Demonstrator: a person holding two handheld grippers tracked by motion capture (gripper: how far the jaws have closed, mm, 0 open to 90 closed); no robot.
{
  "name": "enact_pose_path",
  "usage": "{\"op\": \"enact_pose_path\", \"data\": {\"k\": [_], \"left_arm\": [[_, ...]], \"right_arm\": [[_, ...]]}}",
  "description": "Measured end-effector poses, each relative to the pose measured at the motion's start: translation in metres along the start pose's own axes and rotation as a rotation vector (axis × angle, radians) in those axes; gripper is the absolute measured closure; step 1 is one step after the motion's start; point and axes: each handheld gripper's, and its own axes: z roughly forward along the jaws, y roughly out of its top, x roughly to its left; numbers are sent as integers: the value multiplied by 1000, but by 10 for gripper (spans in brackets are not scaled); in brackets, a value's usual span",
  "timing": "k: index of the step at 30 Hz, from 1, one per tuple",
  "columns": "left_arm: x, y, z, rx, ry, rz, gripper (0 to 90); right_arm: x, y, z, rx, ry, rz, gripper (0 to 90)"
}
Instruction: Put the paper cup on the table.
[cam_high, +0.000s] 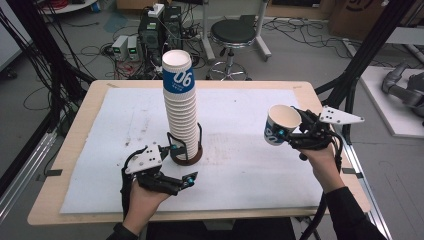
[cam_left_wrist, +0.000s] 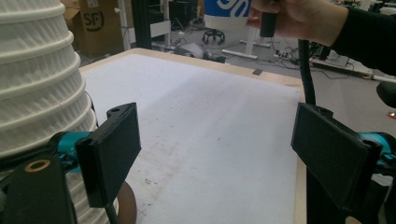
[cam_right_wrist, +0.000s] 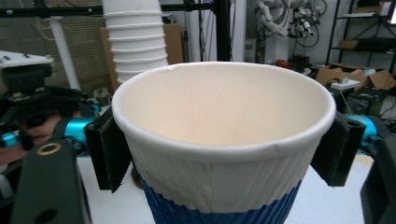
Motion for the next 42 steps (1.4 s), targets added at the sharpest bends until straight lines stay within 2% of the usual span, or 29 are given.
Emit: {"op": "enact_pose_path", "data": {"k": [8, 23, 28, 30, 32, 42], "left_arm": [[-1, -1, 2, 11, -3, 1, 157], [-2, -2, 4, 22, -9, 8, 158], [-2, -2, 4, 23, -13, 11, 157], [-2, -2, 4, 24, -11, 9, 158], [-2, -3, 4, 24, -12, 10, 157], [-1, -4, 6, 27, -13, 13, 157]], "right_arm": [[-17, -3, 0, 8, -68, 31, 205], [-35, -11, 11, 49, -157, 30, 205], [-42, -18, 16, 59, -200, 54, 205], [-44, -23, 17, 47, -222, 48, 205], [-46, -28, 18, 53, -227, 72, 205], [-56, -50, 23, 49, -284, 113, 205]]}}
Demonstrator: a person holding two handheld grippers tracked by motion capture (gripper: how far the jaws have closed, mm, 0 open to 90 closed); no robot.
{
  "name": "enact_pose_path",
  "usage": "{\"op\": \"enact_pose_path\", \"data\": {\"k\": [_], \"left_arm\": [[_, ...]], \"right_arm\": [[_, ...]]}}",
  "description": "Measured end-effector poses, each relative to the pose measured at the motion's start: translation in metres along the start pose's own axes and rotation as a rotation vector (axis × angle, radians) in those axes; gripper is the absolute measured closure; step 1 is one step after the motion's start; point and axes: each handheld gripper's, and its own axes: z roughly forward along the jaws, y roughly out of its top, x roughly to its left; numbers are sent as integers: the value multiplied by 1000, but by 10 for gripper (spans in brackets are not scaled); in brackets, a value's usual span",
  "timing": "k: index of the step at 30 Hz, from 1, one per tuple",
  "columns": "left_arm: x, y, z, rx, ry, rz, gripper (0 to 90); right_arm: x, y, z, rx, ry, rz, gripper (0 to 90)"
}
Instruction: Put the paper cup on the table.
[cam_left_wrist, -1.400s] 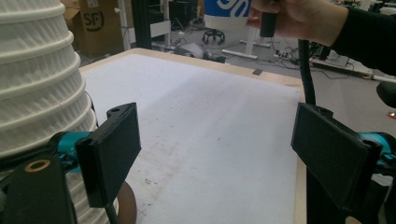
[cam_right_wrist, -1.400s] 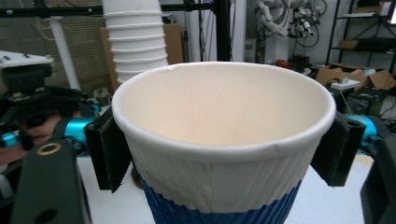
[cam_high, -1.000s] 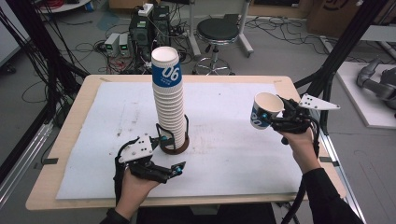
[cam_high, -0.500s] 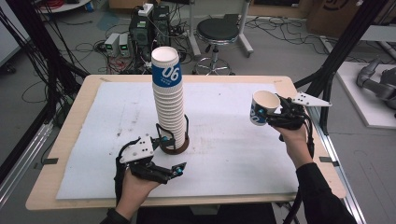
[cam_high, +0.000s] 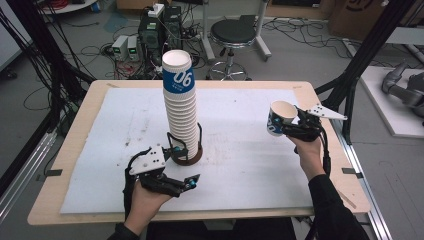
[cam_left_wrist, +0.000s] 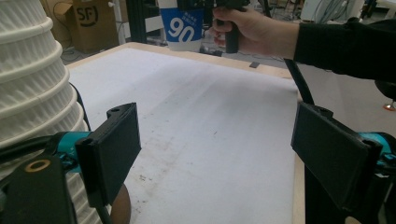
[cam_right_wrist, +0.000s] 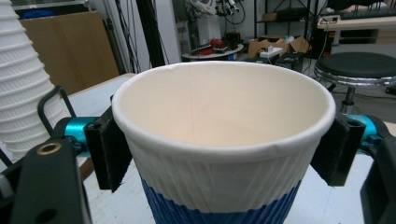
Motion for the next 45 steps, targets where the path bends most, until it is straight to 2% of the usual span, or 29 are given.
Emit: {"op": "enact_pose_path", "data": {"k": [5, 12, 18, 27, 38, 45], "left_arm": [[0, -1, 1, 3, -1, -3, 157], [-1, -2, 1, 4, 1, 2, 157], [-1, -3, 1, 4, -2, 2, 157], [-1, -3, 0, 3, -2, 8, 157], [-2, -4, -1, 5, 3, 8, 157], [-3, -3, 1, 10, -2, 14, 157]], "right_arm": [[-3, -11, 8, 0, -33, 12, 206], [-11, -26, 21, 35, -86, 40, 210], [-16, -35, 30, 55, -138, 47, 209], [-24, -45, 40, 92, -183, 66, 208], [-23, -49, 45, 131, -208, 64, 196], [-17, -45, 40, 193, -223, 47, 190]]}}
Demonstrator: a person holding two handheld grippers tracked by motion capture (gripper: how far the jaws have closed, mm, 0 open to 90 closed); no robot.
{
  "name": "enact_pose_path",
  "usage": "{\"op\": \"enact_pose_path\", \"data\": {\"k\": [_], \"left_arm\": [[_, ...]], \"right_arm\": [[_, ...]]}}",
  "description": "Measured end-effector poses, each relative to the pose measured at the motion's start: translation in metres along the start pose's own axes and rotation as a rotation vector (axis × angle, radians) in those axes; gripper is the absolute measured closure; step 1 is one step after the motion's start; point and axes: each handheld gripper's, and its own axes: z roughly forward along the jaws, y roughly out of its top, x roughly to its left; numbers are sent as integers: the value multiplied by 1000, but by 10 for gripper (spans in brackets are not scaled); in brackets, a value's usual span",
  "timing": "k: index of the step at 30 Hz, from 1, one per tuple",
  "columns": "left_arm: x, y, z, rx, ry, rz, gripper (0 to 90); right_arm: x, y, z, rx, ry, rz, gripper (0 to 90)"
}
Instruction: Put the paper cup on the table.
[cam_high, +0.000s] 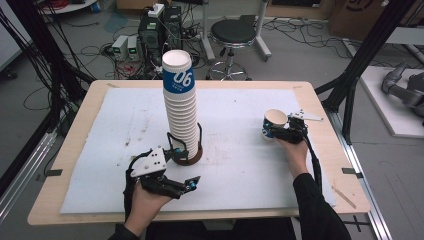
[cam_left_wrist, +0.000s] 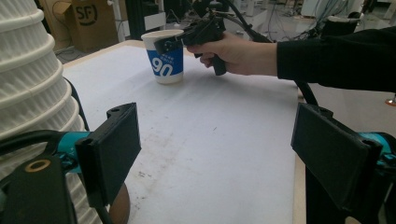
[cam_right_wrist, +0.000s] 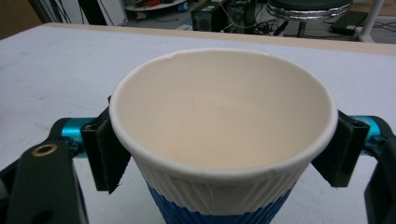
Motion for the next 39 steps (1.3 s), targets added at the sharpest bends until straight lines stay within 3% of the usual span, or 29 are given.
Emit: {"op": "enact_pose_path", "data": {"k": [8, 17, 25, 32, 39], "left_arm": [[-1, 1, 2, 3, -3, 9, 157], [-1, 1, 4, 8, -7, 6, 157], [-1, 1, 4, 9, -10, 6, 157], [-1, 1, 6, 19, -27, 8, 157], [0, 1, 5, 16, -14, 8, 157]], "right_arm": [[5, -6, -7, 0, -28, -18, 182], [6, -8, -6, 40, -7, -19, 150], [10, -7, -8, 63, -48, -36, 137], [13, -6, -15, 102, -69, -27, 136], [13, -7, -28, 118, -74, -6, 137]]}}
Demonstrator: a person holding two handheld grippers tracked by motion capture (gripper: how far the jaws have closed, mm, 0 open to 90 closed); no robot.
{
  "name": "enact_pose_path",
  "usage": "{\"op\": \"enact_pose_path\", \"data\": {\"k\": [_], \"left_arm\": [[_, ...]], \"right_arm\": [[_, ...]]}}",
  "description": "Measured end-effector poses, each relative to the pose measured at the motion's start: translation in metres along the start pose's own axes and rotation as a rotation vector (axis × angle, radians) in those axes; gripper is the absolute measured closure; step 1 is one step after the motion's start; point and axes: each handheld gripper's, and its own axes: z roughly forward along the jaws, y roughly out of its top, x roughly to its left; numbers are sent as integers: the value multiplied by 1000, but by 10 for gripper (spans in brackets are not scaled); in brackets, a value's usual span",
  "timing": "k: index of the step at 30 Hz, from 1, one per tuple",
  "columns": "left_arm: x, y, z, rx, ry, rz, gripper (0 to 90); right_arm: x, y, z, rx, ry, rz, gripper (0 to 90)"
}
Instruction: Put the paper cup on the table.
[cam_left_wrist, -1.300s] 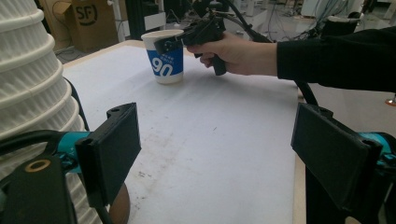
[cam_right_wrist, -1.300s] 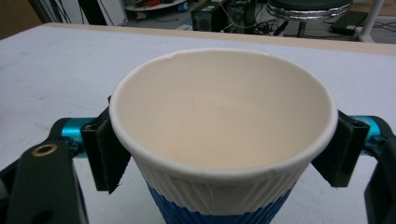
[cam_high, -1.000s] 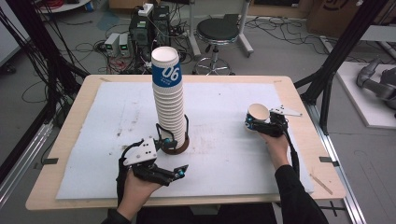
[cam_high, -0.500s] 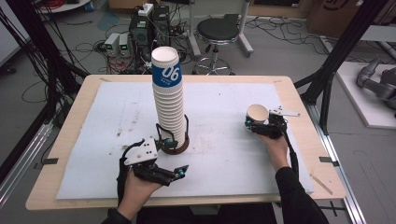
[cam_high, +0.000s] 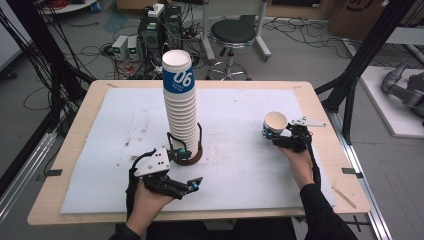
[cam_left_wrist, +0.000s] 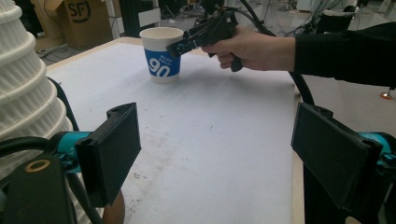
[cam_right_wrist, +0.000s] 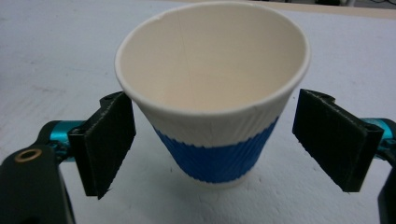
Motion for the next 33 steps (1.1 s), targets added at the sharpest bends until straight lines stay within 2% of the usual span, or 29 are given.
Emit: {"op": "enact_pose_path", "data": {"k": [4, 9, 12, 14, 17, 20, 24, 28, 33], "left_arm": [[0, 0, 0, -2, 0, 2, 157], [-1, 1, 0, -6, 0, 8, 157], [-2, 2, 1, -7, 2, 10, 157], [-1, 1, 1, -6, 7, 6, 157], [0, 2, 2, -6, 14, 2, 157], [1, 3, 3, -4, 18, 6, 157], [1, 4, 4, -12, 24, -4, 157], [0, 6, 3, -25, 30, -6, 157], [0, 7, 3, -36, 24, -11, 158]], "right_arm": [[-2, -2, -13, 8, -5, 8, 137], [-7, -3, -33, 6, 25, 24, 137], [-6, -5, -44, 0, 41, 21, 137], [-4, -6, -51, -10, 70, 14, 137], [1, -6, -61, -21, 91, -17, 137], [6, -5, -70, -40, 137, -33, 137], [15, 1, -81, -91, 189, -56, 138], [25, 8, -91, -132, 268, -63, 138], [40, 14, -99, -165, 356, -132, 138]]}}
